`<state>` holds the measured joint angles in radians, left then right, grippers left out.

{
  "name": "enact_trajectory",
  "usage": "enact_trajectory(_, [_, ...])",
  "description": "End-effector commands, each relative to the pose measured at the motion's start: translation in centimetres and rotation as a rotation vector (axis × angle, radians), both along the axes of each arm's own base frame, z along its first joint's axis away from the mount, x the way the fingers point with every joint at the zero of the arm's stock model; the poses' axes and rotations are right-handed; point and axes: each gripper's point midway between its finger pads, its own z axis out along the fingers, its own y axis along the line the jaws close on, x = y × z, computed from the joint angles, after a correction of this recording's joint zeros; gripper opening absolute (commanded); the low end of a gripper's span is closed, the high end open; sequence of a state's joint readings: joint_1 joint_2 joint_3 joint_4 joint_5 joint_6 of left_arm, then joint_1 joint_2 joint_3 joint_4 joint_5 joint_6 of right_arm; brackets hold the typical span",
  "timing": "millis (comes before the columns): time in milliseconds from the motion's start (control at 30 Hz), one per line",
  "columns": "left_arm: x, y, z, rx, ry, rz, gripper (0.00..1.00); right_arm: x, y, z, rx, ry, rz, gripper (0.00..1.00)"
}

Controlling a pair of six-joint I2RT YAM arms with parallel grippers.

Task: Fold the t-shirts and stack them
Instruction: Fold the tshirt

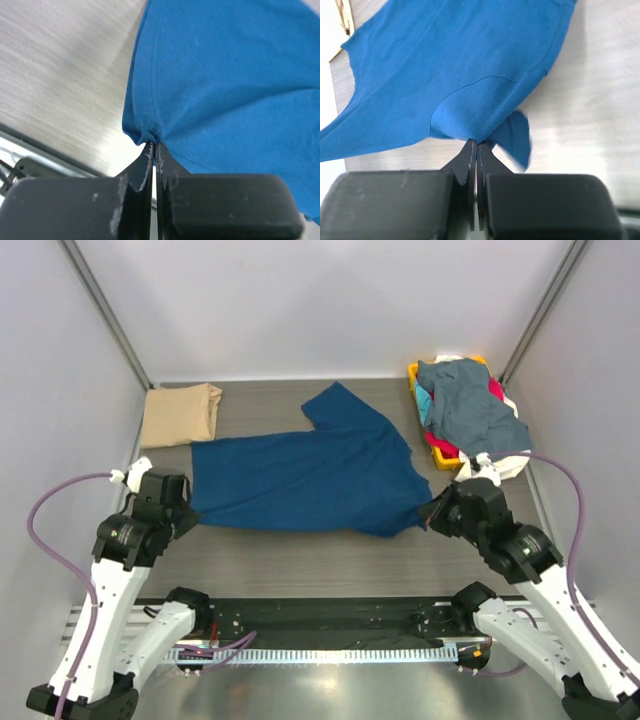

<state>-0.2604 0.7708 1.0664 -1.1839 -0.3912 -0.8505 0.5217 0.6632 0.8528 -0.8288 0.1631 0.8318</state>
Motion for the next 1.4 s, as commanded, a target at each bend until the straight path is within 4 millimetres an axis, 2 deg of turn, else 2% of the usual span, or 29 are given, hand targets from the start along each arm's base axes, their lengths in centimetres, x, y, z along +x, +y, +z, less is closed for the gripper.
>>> enact_trajectory(0, [-2.0, -0.1, -1.2, -0.004, 0.067, -0.042, 0.00, -2.4, -1.6, -0.3, 0.007, 0.053, -0.051, 0.01])
enact_trajectory(133, [-1.5, -0.6, -1.5, -0.011, 0.084, -0.066, 0.00, -2.2, -1.7, -1.1, 0.002, 0.063, -0.067, 0.01])
enact_trajectory(267, [0.5, -1.5, -2.3, 0.003, 0.131, -0.109, 0.00, 0.5, -0.9, -0.5, -0.050, 0.039, -0.066, 0.01])
enact_trajectory(367, [2.7, -1.7, -3.2, 0.037, 0.182, -0.118, 0.00, 3.9, -1.1, -0.1, -0.158, 0.025, -0.101, 0.01])
enact_trajectory(400, [3.6, -1.7, -2.9, 0.042, 0.177, -0.114, 0.00, 5.0, -1.2, 0.7, -0.181, 0.006, -0.114, 0.01])
enact_trajectory(433, [4.3, -1.4, -3.1, 0.048, 0.191, -0.101, 0.00, 6.0, -0.8, -0.5, -0.216, 0.053, -0.105, 0.01])
enact_trajectory(467, [5.1, -1.3, -4.1, 0.057, 0.239, -0.098, 0.00, 7.3, -0.9, -0.2, -0.212, 0.044, -0.121, 0.01])
enact_trajectory(500, [5.9, -1.1, -4.0, 0.051, 0.242, -0.097, 0.00, 8.2, -0.8, 0.0, -0.218, 0.034, -0.111, 0.01])
enact_trajectory(567, [7.2, 0.3, -5.3, 0.051, 0.296, -0.043, 0.00, 10.6, -1.4, -1.2, -0.213, 0.067, -0.134, 0.01])
enact_trajectory(700, [9.4, 1.7, -7.7, 0.017, 0.369, 0.009, 0.00, 13.7, -2.7, -3.9, -0.216, 0.129, -0.148, 0.01])
enact_trajectory(733, [9.7, 1.8, -8.2, 0.012, 0.383, 0.016, 0.01, 14.1, -2.7, -4.6, -0.223, 0.143, -0.145, 0.01])
enact_trajectory(767, [10.1, 2.2, -8.9, 0.026, 0.401, 0.036, 0.08, 14.9, -2.5, -5.2, -0.218, 0.150, -0.138, 0.02])
enact_trajectory(800, [10.9, 2.5, -10.2, 0.026, 0.428, 0.047, 0.10, 15.6, -2.4, -6.5, -0.226, 0.183, -0.137, 0.03])
enact_trajectory(833, [11.3, 2.8, -11.2, 0.028, 0.452, 0.064, 0.13, 16.2, -2.5, -7.3, -0.235, 0.200, -0.143, 0.09])
enact_trajectory(900, [12.5, 2.8, -12.1, 0.010, 0.479, 0.072, 0.22, 17.7, -2.5, -8.8, -0.247, 0.223, -0.151, 0.32])
enact_trajectory(933, [12.6, 3.5, -13.8, -0.012, 0.535, 0.093, 0.26, 18.3, -3.0, -9.1, -0.252, 0.231, -0.165, 0.46])
enact_trajectory(967, [12.9, 3.4, -14.1, -0.033, 0.544, 0.097, 0.37, 18.7, -3.3, -9.4, -0.256, 0.235, -0.171, 0.57])
enact_trajectory(1000, [13.4, 3.0, -14.2, -0.056, 0.539, 0.089, 0.44, 19.3, -3.3, -9.1, -0.256, 0.228, -0.172, 0.69])
enact_trajectory(1033, [13.6, 3.0, -14.1, -0.060, 0.528, 0.097, 0.52, 19.7, -3.4, -9.1, -0.263, 0.225, -0.172, 0.74])
enact_trajectory(1067, [13.7, 3.0, -13.7, -0.065, 0.506, 0.109, 0.67, 19.8, -3.4, -8.7, -0.266, 0.215, -0.169, 0.79])
enact_trajectory(1133, [13.3, 3.4, -13.4, -0.044, 0.478, 0.124, 0.82, 19.5, -3.7, -7.5, -0.265, 0.183, -0.177, 0.81])
enact_trajectory(1167, [13.0, 3.7, -12.3, -0.034, 0.439, 0.134, 0.87, 19.3, -3.7, -7.2, -0.261, 0.173, -0.178, 0.81])
enact_trajectory(1200, [12.4, 3.7, -12.5, -0.030, 0.435, 0.148, 0.88, 18.5, -3.8, -7.9, -0.261, 0.184, -0.175, 0.81])
enact_trajectory(1233, [12.1, 3.9, -12.3, -0.026, 0.413, 0.164, 0.88, 18.1, -3.6, -7.5, -0.243, 0.169, -0.167, 0.81])
enact_trajectory(1267, [11.8, 3.9, -11.6, -0.038, 0.366, 0.178, 0.87, 18.2, -3.3, -7.6, -0.224, 0.157, -0.161, 0.81])
enact_trajectory(1300, [11.5, 3.6, -12.4, -0.061, 0.336, 0.198, 0.87, 17.6, -3.1, -8.5, -0.212, 0.170, -0.153, 0.81])
enact_trajectory(1367, [11.7, 2.7, -12.2, -0.116, 0.276, 0.187, 0.85, 18.3, -1.6, -8.8, -0.156, 0.147, -0.102, 0.81])
